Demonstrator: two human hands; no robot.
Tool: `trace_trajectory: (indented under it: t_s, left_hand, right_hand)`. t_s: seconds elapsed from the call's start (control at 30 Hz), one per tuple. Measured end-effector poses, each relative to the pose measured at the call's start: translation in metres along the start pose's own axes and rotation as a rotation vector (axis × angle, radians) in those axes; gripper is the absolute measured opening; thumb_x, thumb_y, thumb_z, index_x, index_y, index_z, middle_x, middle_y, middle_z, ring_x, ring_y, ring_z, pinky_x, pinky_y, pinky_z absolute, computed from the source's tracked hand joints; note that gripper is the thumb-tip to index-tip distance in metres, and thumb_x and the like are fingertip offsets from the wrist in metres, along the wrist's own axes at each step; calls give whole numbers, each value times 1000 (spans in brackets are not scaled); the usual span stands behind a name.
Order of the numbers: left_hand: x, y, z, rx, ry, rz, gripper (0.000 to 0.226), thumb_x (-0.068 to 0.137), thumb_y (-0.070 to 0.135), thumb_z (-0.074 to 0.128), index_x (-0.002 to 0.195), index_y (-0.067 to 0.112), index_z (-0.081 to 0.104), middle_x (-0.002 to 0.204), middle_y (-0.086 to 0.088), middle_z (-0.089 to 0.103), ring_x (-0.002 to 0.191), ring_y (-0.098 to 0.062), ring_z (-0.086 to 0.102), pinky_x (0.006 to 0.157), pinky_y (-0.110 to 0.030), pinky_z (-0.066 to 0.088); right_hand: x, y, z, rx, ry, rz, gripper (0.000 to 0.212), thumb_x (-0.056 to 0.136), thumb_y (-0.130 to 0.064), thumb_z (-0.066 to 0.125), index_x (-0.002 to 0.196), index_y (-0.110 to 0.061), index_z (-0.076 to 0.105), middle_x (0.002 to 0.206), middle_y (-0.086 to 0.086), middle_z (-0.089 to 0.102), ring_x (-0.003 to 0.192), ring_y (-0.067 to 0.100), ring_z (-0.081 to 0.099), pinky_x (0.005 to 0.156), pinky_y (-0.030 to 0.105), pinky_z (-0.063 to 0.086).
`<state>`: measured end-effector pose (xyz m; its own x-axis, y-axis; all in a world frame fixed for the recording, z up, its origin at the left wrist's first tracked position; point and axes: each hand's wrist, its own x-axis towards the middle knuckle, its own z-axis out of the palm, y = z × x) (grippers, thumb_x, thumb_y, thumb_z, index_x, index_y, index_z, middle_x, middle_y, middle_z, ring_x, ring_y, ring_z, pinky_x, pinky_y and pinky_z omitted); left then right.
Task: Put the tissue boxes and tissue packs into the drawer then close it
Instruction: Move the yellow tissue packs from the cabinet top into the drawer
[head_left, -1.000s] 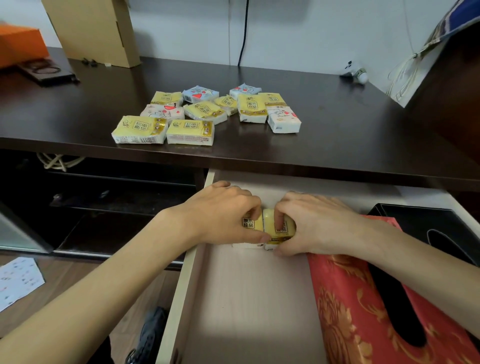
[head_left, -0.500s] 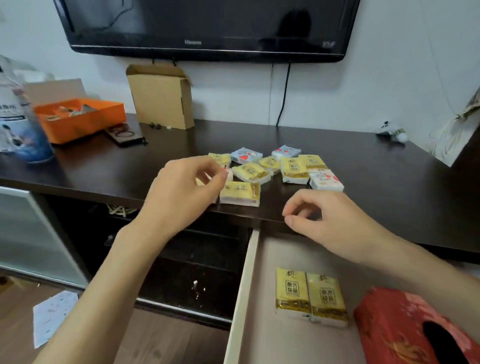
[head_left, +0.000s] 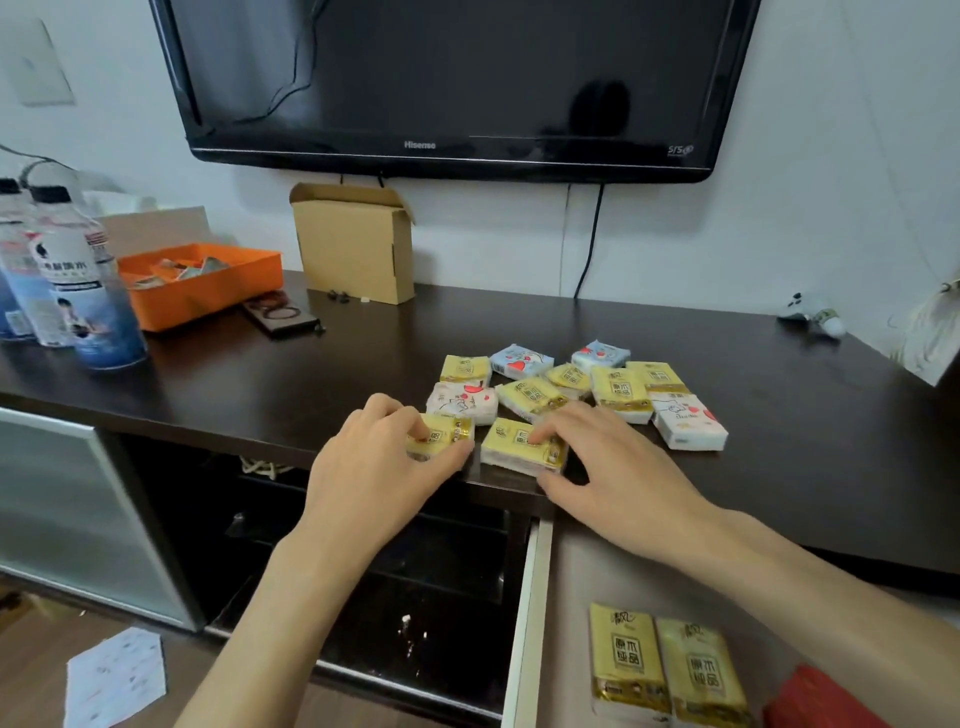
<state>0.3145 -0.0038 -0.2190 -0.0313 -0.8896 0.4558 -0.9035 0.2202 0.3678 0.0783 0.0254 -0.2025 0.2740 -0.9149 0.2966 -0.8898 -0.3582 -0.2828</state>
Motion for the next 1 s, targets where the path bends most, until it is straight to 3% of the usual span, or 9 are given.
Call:
trace_trajectory:
  t_s: [0.1,0.2,0.33,0.47,0.63,0.73,0.83,1.0]
  left_hand:
    - [-1,4,-2,-35,-12,-11,51,70,81,57,81,31,62,104,16,53,89,-7,49,56,-25,33]
    - [-4,9,-5,-2,-70,-1,47,69,78,62,86,34,64,104,13,54,94,-9,48,63,-30,38]
    - [-5,17,-13,30,-192,6,47,71,74,61,98,37,67,101,11,59,95,-11,48,65,-33,41]
    - [-8,25,-18,-1,-283,-28,37,75,61,66,104,39,65,109,8,61,90,-12,48,68,-33,40]
    - [-9,29,-17,-2,-316,-51,47,68,71,67,101,38,62,102,9,57,87,-16,52,69,-34,43]
    - [-7,28,-17,-29,-353,-31,45,67,70,71,99,40,61,104,10,54,89,-16,53,72,-37,48]
    - [-4,26,-17,-32,-390,3,43,65,66,75,98,43,58,102,13,52,89,-14,54,70,-36,47]
    - [-8,27,-14,-76,-347,46,32,68,60,77,87,45,55,106,11,58,93,-15,56,73,-39,52]
  right_hand:
    - [-17,8,-7,-81,27,9,29,95,-47,61,123,-38,58,122,-20,51,118,2,44,82,27,47]
    - [-32,16,-14,-164,31,43,30,93,-59,55,118,-42,56,117,-21,48,107,-2,37,65,15,33]
    - [-46,22,-24,-226,-2,61,41,87,-71,48,118,-45,53,114,-22,45,98,0,36,60,13,28]
    - [-45,24,-33,-158,-57,51,38,86,-68,57,115,-44,54,112,-22,47,103,1,43,70,25,40]
    - [-32,32,-38,-50,-156,30,31,84,-60,68,103,-40,55,123,-18,47,121,6,41,95,36,44]
    - [-22,37,-41,114,-223,92,29,82,-55,76,98,-38,58,132,-10,57,126,14,51,106,42,44]
    - [-18,40,-40,196,-220,143,32,77,-55,80,96,-39,61,125,-10,63,118,14,59,102,46,50]
    - [-33,37,-39,175,-81,136,45,63,-75,71,94,-44,61,104,-20,66,99,5,62,86,44,56]
